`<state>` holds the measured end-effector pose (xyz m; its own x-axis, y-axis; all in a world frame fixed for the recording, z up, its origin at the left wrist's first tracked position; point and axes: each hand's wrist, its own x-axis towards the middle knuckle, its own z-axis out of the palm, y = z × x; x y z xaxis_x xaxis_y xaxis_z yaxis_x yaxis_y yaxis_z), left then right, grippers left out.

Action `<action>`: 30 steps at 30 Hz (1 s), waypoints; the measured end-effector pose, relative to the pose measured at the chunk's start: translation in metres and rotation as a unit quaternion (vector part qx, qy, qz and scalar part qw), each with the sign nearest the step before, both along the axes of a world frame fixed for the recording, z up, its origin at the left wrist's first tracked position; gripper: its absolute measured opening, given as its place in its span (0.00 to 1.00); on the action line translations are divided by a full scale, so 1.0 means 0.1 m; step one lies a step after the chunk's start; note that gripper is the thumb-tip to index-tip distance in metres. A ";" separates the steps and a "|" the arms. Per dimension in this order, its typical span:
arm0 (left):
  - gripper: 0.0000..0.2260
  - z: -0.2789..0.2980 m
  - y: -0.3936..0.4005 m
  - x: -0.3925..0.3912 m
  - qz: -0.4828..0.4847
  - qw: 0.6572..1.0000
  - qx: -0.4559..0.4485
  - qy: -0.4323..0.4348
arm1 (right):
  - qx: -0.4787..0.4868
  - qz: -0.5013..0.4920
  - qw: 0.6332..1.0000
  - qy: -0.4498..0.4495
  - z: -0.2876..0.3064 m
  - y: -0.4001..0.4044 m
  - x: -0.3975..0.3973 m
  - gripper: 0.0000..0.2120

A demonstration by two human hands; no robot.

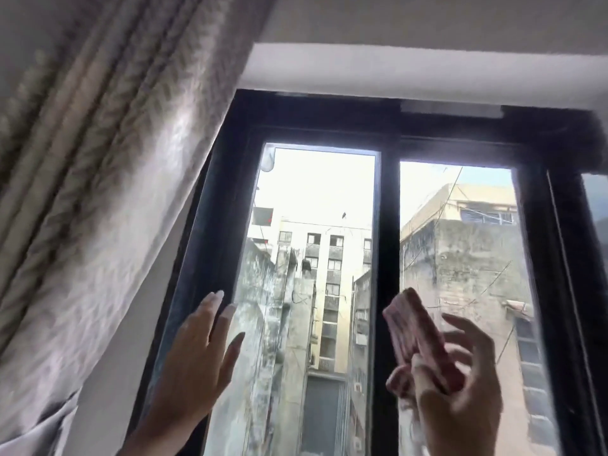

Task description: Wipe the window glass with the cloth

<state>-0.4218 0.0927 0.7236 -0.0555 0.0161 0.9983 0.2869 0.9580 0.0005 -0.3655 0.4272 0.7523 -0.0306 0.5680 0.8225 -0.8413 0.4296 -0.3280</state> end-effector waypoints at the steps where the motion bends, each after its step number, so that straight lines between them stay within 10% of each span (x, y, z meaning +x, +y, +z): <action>1: 0.28 -0.04 -0.02 -0.10 0.018 0.998 -0.002 -0.052 | 0.035 0.015 0.999 -0.012 0.06 -0.26 -0.03 0.45; 8: 0.30 -0.18 -0.23 -0.95 0.083 0.993 -0.053 -0.068 | 0.288 -0.183 0.938 -0.068 0.75 -0.58 -0.71 0.40; 12: 0.31 -0.16 -0.23 -1.01 0.098 0.992 -0.056 -0.047 | 0.362 -0.376 0.838 -0.157 0.66 -0.62 -0.85 0.15; 23: 0.33 -0.25 -0.27 -1.10 0.099 0.993 -0.052 -0.039 | 0.301 -0.353 0.884 -0.054 0.60 -1.05 -1.32 0.25; 30: 0.33 -0.24 -0.21 -1.05 0.089 0.993 -0.047 -0.053 | 0.523 -0.408 0.746 0.057 0.06 -1.02 -1.48 0.32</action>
